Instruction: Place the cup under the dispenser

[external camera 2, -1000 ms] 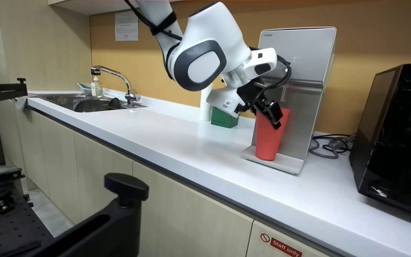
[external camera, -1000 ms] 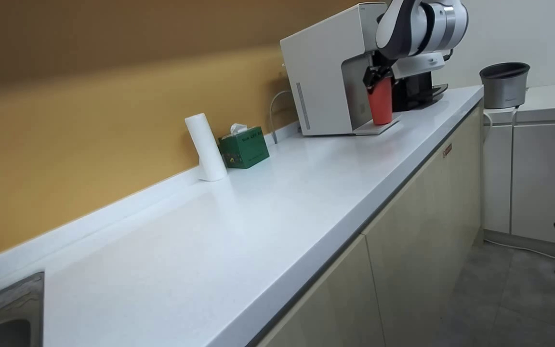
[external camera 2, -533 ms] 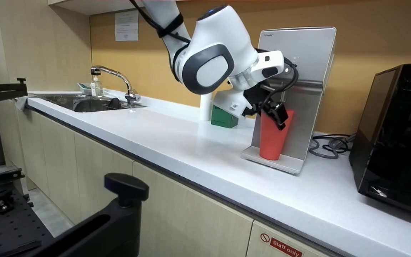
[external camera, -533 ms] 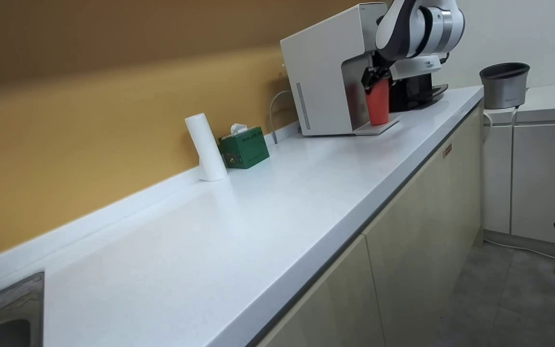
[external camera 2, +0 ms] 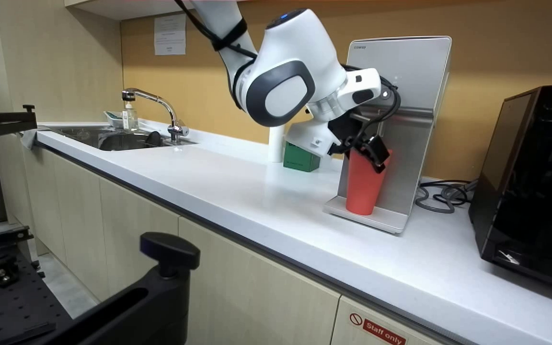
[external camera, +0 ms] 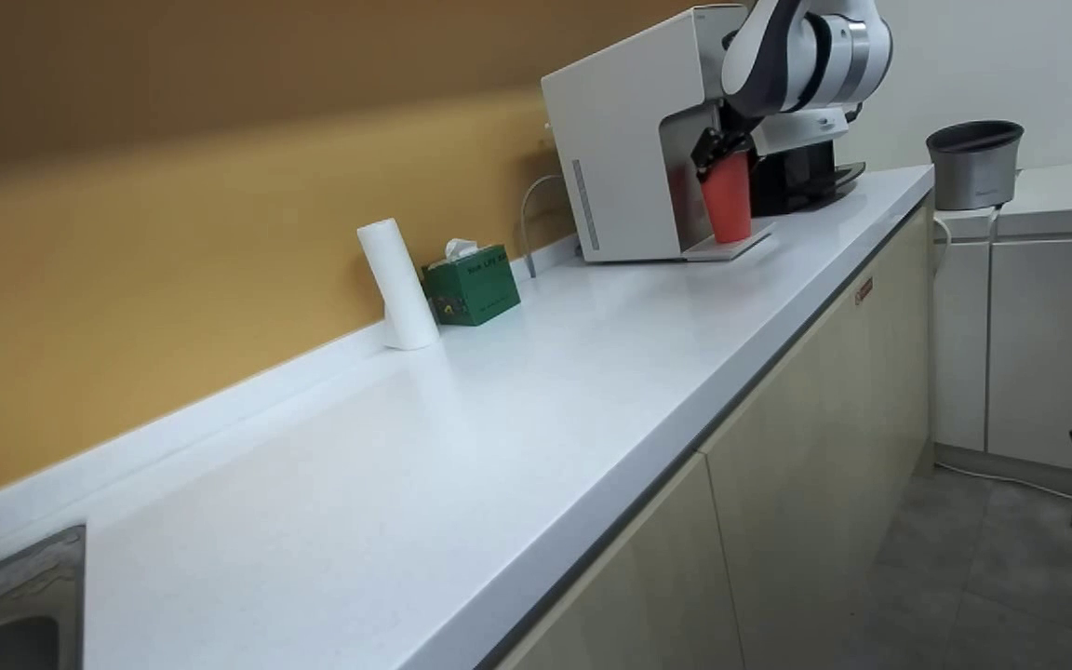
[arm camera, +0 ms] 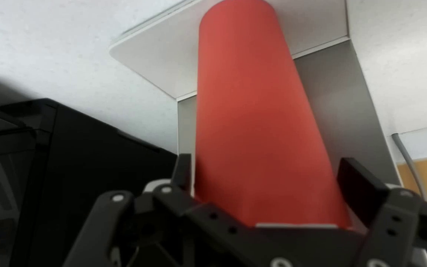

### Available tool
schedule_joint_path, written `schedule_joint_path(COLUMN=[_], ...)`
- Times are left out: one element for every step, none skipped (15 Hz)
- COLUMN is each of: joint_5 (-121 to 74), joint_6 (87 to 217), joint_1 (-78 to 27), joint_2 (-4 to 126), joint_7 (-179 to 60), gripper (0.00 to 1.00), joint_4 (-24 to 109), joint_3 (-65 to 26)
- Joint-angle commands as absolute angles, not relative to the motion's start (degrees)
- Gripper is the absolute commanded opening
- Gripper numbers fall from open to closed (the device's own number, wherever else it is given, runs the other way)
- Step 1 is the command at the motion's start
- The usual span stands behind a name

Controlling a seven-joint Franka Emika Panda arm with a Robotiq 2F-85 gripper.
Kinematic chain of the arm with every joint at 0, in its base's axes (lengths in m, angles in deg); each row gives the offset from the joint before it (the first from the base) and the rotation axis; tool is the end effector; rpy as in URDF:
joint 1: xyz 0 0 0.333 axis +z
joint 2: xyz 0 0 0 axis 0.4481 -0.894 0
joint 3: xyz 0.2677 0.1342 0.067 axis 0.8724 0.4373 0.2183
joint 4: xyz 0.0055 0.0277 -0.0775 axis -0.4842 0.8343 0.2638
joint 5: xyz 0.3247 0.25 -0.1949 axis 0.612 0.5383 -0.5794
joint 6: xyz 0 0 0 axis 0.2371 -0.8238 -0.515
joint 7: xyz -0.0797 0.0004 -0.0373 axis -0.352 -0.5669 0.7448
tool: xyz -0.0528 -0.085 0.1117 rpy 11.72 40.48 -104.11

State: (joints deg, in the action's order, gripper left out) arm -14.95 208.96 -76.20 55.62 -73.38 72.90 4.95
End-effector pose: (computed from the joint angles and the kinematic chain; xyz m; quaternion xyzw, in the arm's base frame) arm 0.5933 -0.3461 0.2459 0.8827 -0.2354 0.4005 0.0704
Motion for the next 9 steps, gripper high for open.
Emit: schedule_joint_path(joint_5=[-15.33, -15.33, -15.20, -15.07, -15.03, -15.17, -15.57, -15.96, -16.24], joint_6=[205.60, 204.32, 202.26, 200.48, 199.24, 198.19, 197.24, 196.15, 194.56], joint_1=[-75.80, -76.07, -76.27, -76.33, -75.40, -74.17, -73.04, -72.14, -71.61], joint_2=[59.07, 59.56, 60.34, 61.27, 62.37, 63.73, 65.00, 66.38, 67.70], joint_7=[-74.40, -74.65, -74.68, -74.74, -74.62, -74.05, -73.39, -72.89, -72.76], gripper=[1.00, 1.00, 1.00, 1.00, 1.00, 1.00, 1.00, 1.00, 1.00], joint_4=[74.50, 74.70, 75.03, 75.51, 76.09, 76.95, 77.72, 78.66, 79.54], joint_3=[4.67, 5.05, 5.33, 5.43, 4.25, 2.58, 0.92, -0.43, -1.20])
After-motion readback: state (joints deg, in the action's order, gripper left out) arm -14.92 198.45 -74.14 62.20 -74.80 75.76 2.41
